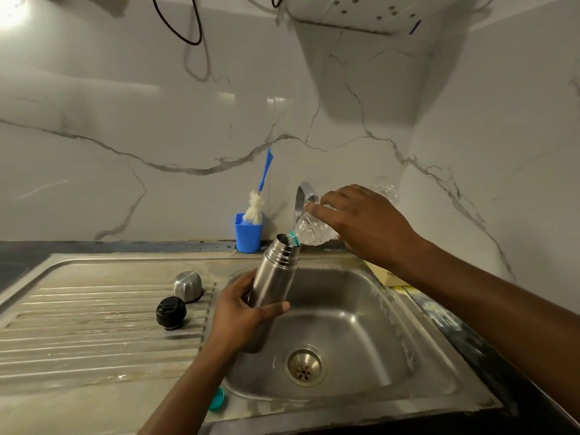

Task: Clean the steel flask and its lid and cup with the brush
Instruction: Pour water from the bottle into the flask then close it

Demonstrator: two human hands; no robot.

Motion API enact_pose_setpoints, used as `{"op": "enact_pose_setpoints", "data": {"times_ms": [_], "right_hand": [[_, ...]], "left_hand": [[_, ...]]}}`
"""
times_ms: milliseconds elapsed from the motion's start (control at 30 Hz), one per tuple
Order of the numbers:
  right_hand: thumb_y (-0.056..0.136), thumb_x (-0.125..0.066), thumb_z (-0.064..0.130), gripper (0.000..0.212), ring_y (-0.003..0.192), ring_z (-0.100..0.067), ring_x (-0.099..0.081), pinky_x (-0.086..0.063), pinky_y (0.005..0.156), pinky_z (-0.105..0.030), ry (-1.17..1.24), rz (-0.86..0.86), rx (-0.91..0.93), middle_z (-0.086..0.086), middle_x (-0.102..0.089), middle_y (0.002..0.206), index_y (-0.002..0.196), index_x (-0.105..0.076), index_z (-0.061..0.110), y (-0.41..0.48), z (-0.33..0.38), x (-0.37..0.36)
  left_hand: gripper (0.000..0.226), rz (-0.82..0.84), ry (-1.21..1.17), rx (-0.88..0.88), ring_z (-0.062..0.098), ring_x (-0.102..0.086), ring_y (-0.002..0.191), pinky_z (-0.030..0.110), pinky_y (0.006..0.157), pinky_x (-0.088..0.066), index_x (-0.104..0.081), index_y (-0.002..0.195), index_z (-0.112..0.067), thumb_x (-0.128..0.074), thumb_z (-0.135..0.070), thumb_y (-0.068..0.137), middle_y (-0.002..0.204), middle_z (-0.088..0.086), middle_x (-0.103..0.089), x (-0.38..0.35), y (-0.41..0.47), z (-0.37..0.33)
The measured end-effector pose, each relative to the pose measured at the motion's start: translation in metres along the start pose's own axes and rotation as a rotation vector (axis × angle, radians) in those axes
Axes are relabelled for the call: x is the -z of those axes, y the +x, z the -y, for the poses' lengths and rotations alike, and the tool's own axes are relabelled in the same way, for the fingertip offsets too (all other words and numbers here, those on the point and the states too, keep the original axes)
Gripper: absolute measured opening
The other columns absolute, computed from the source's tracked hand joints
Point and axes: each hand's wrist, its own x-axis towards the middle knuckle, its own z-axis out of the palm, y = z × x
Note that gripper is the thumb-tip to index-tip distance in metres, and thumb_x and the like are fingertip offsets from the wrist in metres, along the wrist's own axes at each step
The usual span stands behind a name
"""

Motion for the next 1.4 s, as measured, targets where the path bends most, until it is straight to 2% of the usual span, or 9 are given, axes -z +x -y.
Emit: {"op": "enact_pose_setpoints", "data": {"times_ms": [100,233,533,700,967,1400], "right_hand": [[0.076,-0.084,0.004,0.075,0.111,-0.031,-0.067,-0.053,0.097,-0.042,-0.032,-0.009,0.019,-0.011,-0.068,0.13,0.144,-0.055,0.019,0.003,-0.001,-0.002],[0.073,-0.087,0.002,0.074,0.109,-0.034,-0.067,-0.053,0.098,-0.044,-0.07,-0.032,0.049,-0.015,-0.067,0.13,0.139,-0.06,0.017,0.009,-0.002,0.002],[0.082,-0.085,0.016,0.068,0.122,-0.037,-0.063,-0.044,0.113,-0.051,-0.09,0.004,0.091,-0.019,-0.064,0.136,0.144,-0.057,0.016,0.021,-0.007,0.015],[0.084,-0.083,0.013,0.068,0.126,-0.037,-0.061,-0.04,0.117,-0.053,-0.113,0.024,0.131,-0.019,-0.062,0.139,0.145,-0.055,0.016,0.025,-0.008,0.015],[0.086,-0.08,0.009,0.064,0.126,-0.035,-0.06,-0.036,0.12,-0.054,-0.168,-0.01,0.191,-0.017,-0.062,0.138,0.144,-0.054,0.015,0.034,-0.011,0.02],[0.086,-0.08,0.01,0.064,0.128,-0.035,-0.059,-0.033,0.122,-0.056,-0.185,-0.005,0.222,-0.018,-0.061,0.14,0.144,-0.053,0.015,0.037,-0.01,0.015]], "left_hand": [[0.085,0.007,-0.009,0.017,0.011,-0.069,0.114,0.039,0.097,-0.059,-0.058,0.143,-0.035,-0.096,-0.042,0.067,0.128,-0.011,-0.071,0.0,-0.001,0.0],[0.085,0.008,-0.02,0.03,0.01,-0.069,0.112,0.033,0.094,-0.057,-0.058,0.143,-0.034,-0.096,-0.038,0.066,0.126,-0.012,-0.071,0.0,-0.002,-0.001],[0.084,-0.007,-0.023,0.045,0.008,-0.067,0.112,0.033,0.094,-0.056,-0.057,0.142,-0.037,-0.096,-0.037,0.067,0.126,-0.013,-0.07,0.001,-0.005,-0.003],[0.081,0.0,-0.028,0.043,0.009,-0.068,0.112,0.03,0.093,-0.056,-0.058,0.139,-0.038,-0.096,-0.037,0.067,0.125,-0.013,-0.07,0.002,-0.005,-0.003],[0.084,0.012,-0.01,0.051,0.01,-0.067,0.114,0.038,0.099,-0.057,-0.058,0.142,-0.033,-0.096,-0.036,0.068,0.129,-0.011,-0.069,0.001,-0.005,0.0],[0.082,0.023,-0.054,0.069,0.009,-0.068,0.113,0.032,0.094,-0.056,-0.059,0.14,-0.032,-0.095,-0.038,0.067,0.127,-0.01,-0.07,0.001,-0.007,-0.003]]}}
